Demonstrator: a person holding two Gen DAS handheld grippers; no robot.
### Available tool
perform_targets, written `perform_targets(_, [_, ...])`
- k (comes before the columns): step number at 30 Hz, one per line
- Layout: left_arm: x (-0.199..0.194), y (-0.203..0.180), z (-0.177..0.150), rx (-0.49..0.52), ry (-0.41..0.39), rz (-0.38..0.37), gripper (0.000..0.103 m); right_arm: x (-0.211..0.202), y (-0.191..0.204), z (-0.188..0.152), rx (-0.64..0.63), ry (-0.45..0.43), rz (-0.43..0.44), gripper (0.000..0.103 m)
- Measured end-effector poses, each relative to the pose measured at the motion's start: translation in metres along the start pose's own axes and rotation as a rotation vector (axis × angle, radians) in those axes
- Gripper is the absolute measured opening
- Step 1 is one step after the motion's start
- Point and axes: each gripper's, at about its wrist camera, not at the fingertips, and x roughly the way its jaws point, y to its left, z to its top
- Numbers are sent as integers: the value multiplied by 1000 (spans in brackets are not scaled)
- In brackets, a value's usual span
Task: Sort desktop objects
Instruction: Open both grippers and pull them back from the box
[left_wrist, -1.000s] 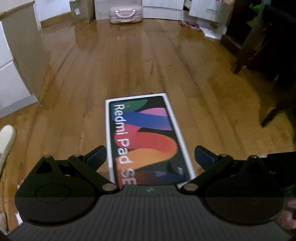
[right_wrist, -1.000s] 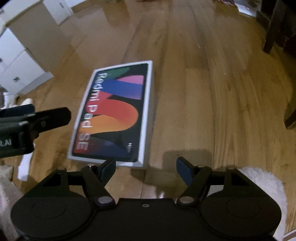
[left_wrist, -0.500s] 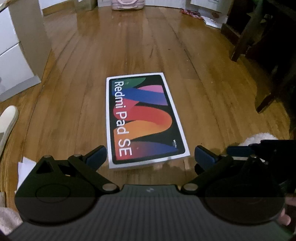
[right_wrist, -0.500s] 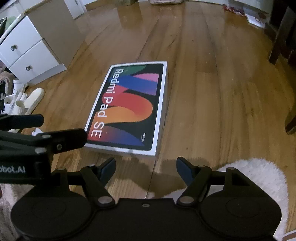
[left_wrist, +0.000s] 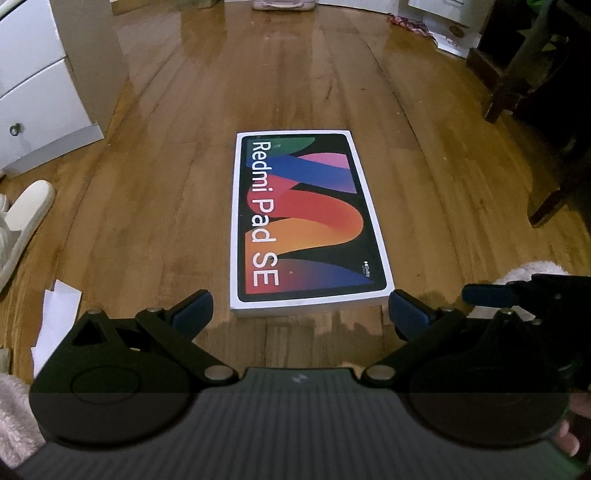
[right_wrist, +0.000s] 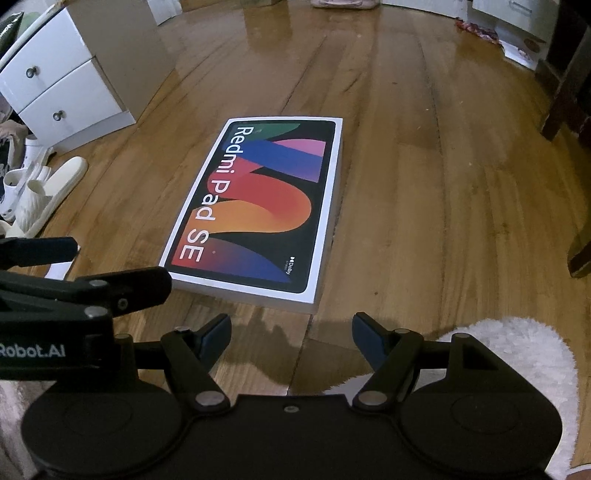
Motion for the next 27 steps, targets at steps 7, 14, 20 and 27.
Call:
perform_targets(7, [0,-2,0,-4,-3,11,103,6,6,-2,-21,16,-11,77])
perform_targets(14, [5,-5,-1,2,5,10,103,7,2,-1,-12,16,-12,77])
perform_targets(20, [8,-6,0,-10,10,6,103,9,-1,-2,-4,22,-7,77])
perform_targets(27, [6,-3,1,-23,-15,18,103,10,-5,-2,10,21,0,77])
